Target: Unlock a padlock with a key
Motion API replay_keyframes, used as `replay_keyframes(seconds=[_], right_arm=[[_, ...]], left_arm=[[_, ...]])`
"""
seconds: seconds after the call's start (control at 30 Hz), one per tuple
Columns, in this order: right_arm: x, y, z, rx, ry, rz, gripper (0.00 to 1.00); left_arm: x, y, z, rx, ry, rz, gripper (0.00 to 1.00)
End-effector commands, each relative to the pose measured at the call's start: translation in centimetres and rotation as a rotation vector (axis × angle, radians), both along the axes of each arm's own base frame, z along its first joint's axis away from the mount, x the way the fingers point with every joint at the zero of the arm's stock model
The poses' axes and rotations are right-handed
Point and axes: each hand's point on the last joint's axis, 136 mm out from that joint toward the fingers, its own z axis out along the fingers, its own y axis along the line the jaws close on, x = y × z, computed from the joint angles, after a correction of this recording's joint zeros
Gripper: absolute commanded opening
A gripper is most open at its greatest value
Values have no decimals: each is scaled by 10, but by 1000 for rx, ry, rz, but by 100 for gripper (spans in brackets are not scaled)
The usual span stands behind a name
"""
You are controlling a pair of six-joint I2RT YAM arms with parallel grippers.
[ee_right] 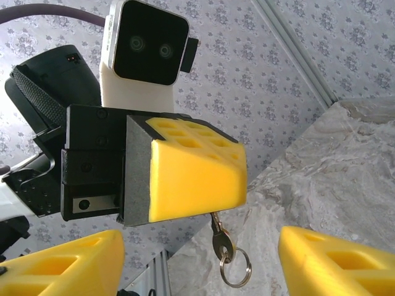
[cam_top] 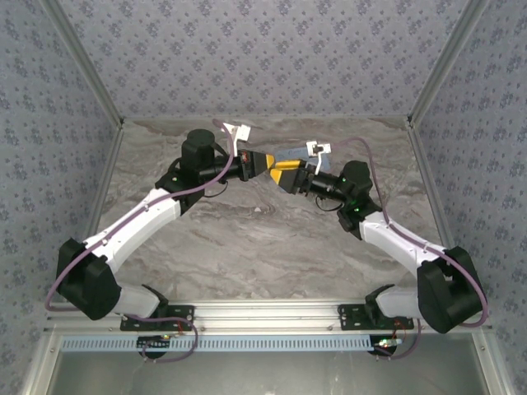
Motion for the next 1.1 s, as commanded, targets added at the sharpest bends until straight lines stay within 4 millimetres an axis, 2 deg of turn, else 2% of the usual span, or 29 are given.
replay_keyframes(seconds=[0.0,0.17,0.4,0.93,0.97,1.07], right_arm=[[-4,3,8,13,-35,19,64],[-2,5,5,10,-18,18,54],[2,10,6,-1,-9,32,44],[4,10,2,-6,4,24,8],[4,10,2,-7,5,22,7],[4,7,0,-13,10,5,2]], left_arm=[[-8,3,34,-58,-70,-15,0],[-8,3,35,-56,-75,-18,0],[-8,3,36,-58,-78,-21,0],[-8,4,32,-47,-72,-13,0],[-7,5,31,-43,-71,-6,3],[-4,9,31,-31,-77,21,20]])
